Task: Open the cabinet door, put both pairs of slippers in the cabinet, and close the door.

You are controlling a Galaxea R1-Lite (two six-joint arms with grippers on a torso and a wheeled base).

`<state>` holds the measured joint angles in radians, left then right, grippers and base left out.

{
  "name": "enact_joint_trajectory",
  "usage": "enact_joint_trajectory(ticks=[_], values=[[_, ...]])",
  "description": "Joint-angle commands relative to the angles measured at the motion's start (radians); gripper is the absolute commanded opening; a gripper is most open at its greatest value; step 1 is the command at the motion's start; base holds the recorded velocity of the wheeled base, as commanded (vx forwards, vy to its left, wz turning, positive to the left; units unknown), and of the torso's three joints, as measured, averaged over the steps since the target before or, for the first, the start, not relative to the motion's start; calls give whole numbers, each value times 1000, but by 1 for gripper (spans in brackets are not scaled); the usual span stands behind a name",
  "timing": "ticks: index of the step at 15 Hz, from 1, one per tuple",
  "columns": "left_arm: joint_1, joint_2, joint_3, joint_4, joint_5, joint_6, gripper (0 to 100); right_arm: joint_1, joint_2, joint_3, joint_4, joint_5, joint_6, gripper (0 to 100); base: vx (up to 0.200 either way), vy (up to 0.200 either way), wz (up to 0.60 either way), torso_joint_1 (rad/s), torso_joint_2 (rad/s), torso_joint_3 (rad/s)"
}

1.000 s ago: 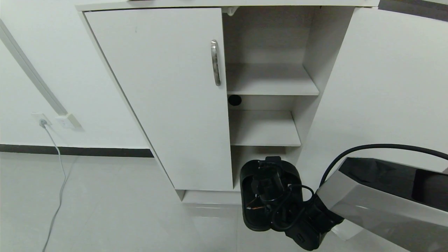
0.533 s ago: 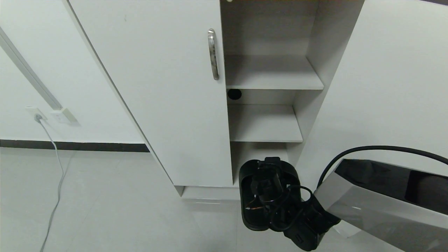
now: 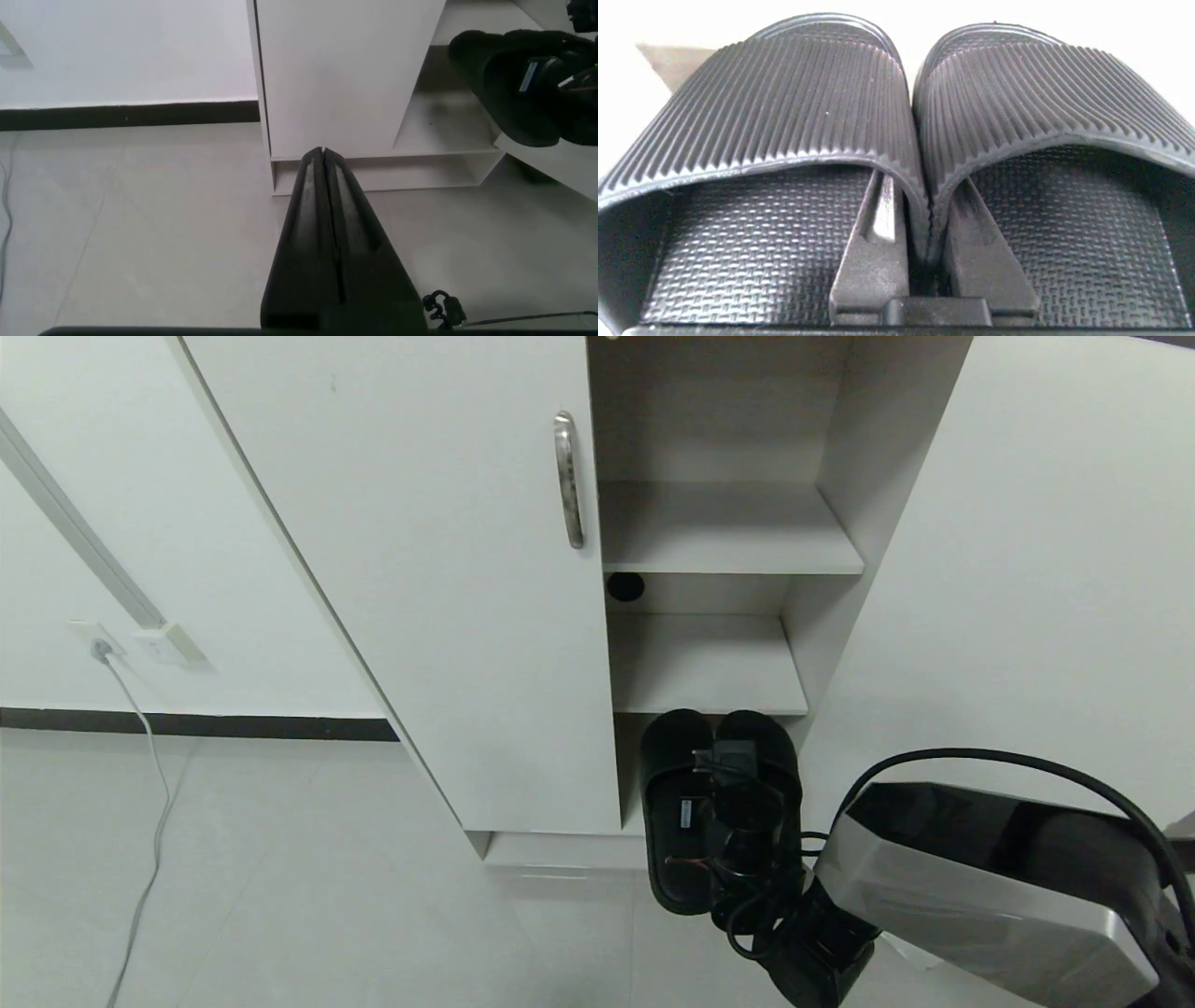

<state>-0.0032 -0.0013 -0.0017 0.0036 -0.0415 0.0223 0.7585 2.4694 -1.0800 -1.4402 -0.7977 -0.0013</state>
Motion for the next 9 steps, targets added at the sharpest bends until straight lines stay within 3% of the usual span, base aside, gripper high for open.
enact_joint_trajectory(ticks=[1, 8, 9], values=[[0, 1, 0, -1, 0, -1, 0, -5, 31, 2, -57, 2, -45, 0, 0, 0, 0, 0, 0, 0], [0, 1, 0, 1, 0, -1, 0, -7, 33, 2, -72, 3, -59, 0, 0, 0, 0, 0, 0, 0], [0, 1, 0, 1, 0, -1, 0, -7, 31, 0, -72, 3, -59, 0, 200, 0, 0, 2, 2, 7]])
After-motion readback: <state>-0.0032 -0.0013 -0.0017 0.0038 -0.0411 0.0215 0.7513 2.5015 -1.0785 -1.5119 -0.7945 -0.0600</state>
